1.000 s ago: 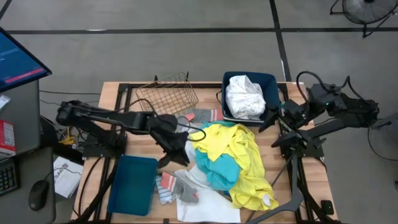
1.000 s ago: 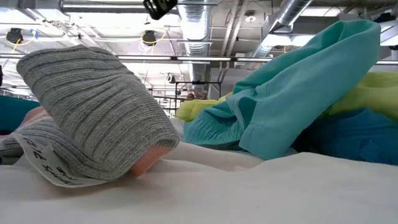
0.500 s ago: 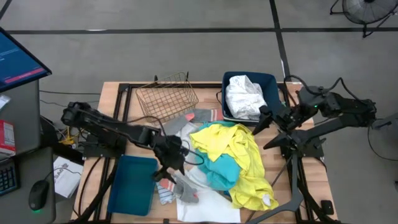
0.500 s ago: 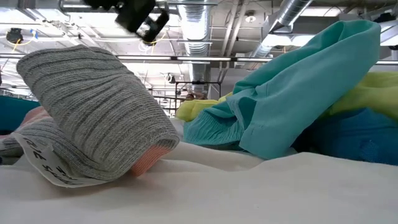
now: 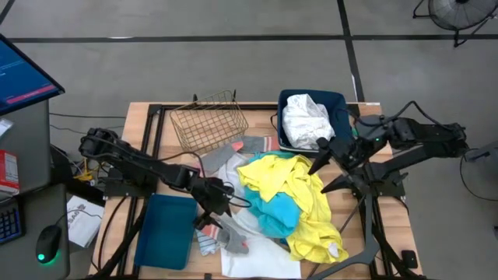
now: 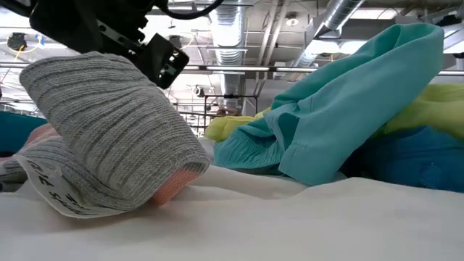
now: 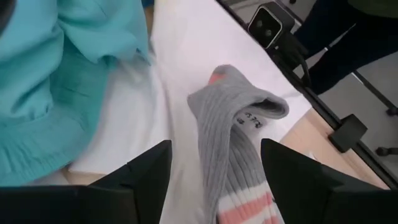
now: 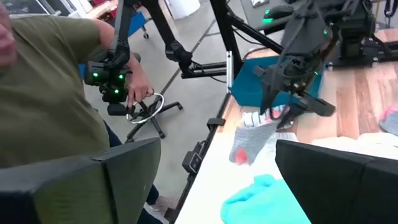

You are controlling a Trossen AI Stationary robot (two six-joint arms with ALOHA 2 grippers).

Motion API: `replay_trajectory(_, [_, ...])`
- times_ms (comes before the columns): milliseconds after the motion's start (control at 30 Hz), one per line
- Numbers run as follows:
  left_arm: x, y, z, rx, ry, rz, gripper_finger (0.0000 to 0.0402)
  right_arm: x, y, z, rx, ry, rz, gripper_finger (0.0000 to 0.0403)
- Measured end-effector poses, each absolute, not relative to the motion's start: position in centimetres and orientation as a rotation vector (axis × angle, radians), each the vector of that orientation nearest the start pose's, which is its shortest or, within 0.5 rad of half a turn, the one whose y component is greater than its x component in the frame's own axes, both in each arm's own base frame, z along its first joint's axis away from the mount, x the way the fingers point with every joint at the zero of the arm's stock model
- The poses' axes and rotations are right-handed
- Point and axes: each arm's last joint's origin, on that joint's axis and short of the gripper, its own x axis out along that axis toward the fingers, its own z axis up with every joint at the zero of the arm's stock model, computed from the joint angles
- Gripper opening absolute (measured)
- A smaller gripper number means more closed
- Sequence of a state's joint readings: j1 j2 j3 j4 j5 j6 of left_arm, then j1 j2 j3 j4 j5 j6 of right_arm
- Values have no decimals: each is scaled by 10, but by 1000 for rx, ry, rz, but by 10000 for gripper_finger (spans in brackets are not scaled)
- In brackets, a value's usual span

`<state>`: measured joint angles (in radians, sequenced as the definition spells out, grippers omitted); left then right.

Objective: Pick & Place Cloths
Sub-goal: Put the gray sock into the blue bin

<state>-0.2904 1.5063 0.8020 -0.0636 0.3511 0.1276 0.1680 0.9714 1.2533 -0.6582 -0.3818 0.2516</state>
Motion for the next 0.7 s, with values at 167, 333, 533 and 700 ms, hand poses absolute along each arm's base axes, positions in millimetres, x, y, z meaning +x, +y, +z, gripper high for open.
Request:
replay_trajectory(167, [279, -94, 169, 95, 721, -660, 231, 179, 41, 409, 281, 462, 476, 310])
replay_trajectory(333, [282, -95, 157, 95, 735, -659, 231, 181, 42, 409, 286, 466, 475, 310])
replay_trajectory(533, [287, -96, 140, 103, 770, -645, 222, 184, 42, 407, 292, 474, 474, 310])
replay_trajectory(700, [290, -97, 134, 146, 784, -610, 123, 189, 43, 409, 269, 439, 483, 310])
